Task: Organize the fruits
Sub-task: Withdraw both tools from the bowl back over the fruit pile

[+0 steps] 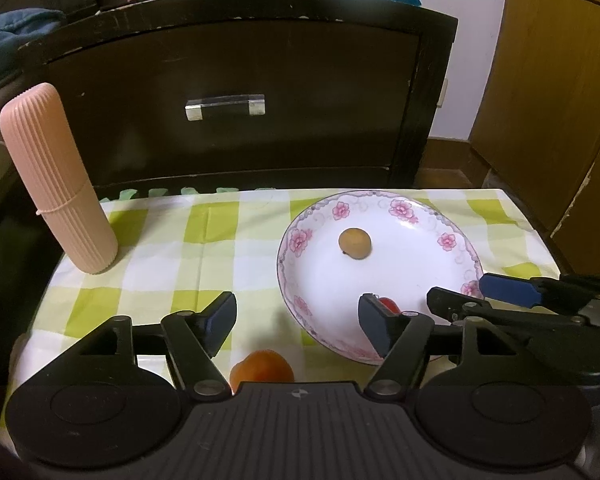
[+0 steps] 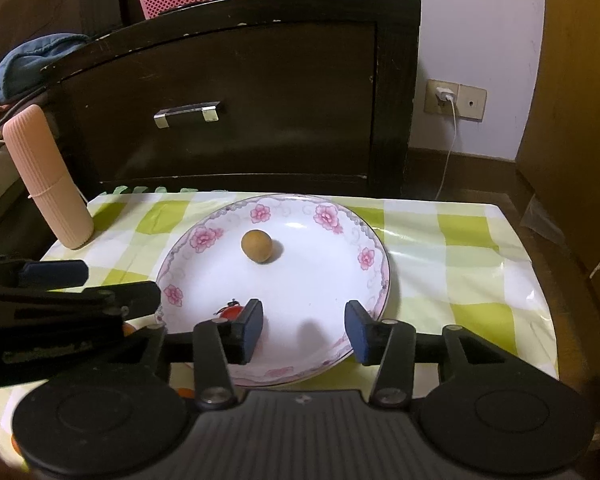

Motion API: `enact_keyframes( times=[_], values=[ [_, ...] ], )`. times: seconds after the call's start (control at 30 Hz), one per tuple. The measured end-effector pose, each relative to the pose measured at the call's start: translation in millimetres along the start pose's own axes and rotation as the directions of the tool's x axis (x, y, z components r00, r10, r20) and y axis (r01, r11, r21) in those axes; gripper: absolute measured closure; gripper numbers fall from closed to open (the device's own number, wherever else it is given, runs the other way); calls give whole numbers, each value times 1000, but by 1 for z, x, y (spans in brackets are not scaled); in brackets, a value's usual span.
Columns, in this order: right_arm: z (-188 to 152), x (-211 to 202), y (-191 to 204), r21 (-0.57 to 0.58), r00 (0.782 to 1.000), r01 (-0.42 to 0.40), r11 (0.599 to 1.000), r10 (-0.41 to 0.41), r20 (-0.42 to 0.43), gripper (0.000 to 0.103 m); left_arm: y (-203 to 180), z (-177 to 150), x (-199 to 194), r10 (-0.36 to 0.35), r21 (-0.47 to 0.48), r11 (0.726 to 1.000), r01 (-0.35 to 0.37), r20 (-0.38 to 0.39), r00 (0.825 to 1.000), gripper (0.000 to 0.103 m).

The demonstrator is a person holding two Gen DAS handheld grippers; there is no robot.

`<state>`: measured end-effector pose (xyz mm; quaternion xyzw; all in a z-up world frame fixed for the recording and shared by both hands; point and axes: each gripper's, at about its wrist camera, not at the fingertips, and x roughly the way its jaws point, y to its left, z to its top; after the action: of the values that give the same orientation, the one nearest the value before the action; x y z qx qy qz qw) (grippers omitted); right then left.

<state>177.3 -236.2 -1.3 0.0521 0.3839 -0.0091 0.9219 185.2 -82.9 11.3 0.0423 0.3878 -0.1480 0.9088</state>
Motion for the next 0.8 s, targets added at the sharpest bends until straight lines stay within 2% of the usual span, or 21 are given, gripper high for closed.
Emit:
enact_keyframes(
  times=[0.47,0.8],
  values=[
    [-4,-10,0,-1,1000,-17,1000,17,8,55,11,-4,-18,5,-3,1000,-5,9,1000,26],
    [-17,-35,30,-84,996,-90,992,91,1,55,27,-17,-38,5,-17,1000,-5,-9,1000,25]
  ],
)
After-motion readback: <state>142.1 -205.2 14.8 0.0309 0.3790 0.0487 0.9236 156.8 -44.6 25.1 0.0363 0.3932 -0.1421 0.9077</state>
